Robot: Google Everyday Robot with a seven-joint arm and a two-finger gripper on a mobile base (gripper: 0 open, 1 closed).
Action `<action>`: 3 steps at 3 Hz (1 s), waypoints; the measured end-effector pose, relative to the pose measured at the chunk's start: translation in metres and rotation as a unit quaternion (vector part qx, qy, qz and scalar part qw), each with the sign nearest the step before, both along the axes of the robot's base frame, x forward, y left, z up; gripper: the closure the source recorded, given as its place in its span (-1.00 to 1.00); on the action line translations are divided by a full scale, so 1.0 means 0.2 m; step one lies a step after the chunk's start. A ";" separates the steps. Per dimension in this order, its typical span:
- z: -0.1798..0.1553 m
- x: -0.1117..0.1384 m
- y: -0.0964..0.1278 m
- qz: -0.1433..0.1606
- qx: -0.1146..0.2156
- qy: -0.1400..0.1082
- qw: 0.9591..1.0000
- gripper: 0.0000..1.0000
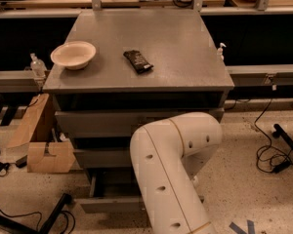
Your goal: Open bottom drawer
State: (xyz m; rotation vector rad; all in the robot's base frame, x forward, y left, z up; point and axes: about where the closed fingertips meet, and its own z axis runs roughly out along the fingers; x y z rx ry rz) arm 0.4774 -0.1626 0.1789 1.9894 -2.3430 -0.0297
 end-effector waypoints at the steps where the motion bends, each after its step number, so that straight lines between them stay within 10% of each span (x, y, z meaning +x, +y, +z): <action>1: 0.01 0.00 0.00 0.000 0.000 0.000 1.000 1.00; 3: 0.01 0.00 0.00 0.000 0.000 0.000 1.000 0.19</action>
Offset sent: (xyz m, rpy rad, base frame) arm 0.0009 0.0002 0.0013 0.0000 0.0000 0.0000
